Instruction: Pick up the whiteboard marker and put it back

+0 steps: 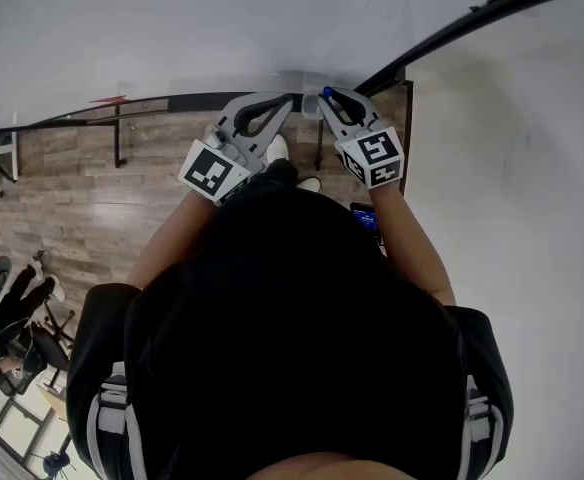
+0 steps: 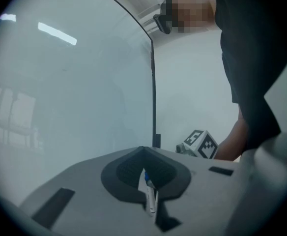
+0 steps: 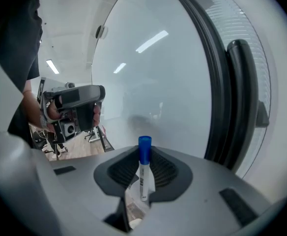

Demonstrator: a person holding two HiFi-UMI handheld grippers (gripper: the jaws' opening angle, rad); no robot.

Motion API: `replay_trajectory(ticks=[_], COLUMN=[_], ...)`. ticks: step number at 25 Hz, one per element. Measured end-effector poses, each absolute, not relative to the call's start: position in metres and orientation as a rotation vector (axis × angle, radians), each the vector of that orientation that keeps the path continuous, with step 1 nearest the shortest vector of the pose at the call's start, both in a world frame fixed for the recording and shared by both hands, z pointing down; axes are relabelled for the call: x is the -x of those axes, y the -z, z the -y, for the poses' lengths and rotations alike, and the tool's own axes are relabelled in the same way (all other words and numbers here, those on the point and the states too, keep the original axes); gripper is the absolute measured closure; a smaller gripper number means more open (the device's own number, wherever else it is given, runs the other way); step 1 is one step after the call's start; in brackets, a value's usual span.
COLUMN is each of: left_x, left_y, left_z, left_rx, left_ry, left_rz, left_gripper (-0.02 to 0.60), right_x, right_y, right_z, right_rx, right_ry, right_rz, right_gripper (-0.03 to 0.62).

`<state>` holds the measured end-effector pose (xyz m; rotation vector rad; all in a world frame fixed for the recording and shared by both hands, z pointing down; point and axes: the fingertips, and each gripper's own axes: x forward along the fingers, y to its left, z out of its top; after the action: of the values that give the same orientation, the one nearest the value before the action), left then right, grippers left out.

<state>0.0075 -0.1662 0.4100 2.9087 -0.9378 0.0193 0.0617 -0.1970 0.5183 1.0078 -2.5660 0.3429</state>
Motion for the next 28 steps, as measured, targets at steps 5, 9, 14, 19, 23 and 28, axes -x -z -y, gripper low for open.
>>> replay_trajectory(ticks=[5, 9, 14, 19, 23, 28], left_x=[-0.007, -0.010, -0.014, -0.018, -0.018, -0.018], left_y=[-0.405, -0.399, -0.393, -0.380, -0.373, -0.354], left_z=[0.165, 0.167, 0.165, 0.167, 0.167, 0.162], left_rx=[-2.909, -2.910, -2.935, -2.958, -2.963, -2.962], left_ry=[-0.059, -0.066, -0.090, -0.070, -0.088, -0.054], left_rz=[0.958, 0.974, 0.975, 0.976, 0.981, 0.961], left_gripper=[0.578, 0.578, 0.578, 0.578, 0.578, 0.578], right_x=[-0.063, -0.067, -0.066, -0.063, -0.062, -0.064], right_y=[-0.493, -0.478, -0.449, -0.419, -0.399, -0.374], right_z=[0.189, 0.186, 0.179, 0.179, 0.175, 0.165], right_rx=[-1.011, -1.017, -1.011, -0.989, -0.970, -0.931], right_ry=[-0.306, -0.284, -0.254, -0.255, -0.235, -0.173], right_rz=[2.613, 2.643, 2.675, 2.734, 2.763, 2.781], right_gripper=[0.530, 0.530, 0.530, 0.530, 0.530, 0.530])
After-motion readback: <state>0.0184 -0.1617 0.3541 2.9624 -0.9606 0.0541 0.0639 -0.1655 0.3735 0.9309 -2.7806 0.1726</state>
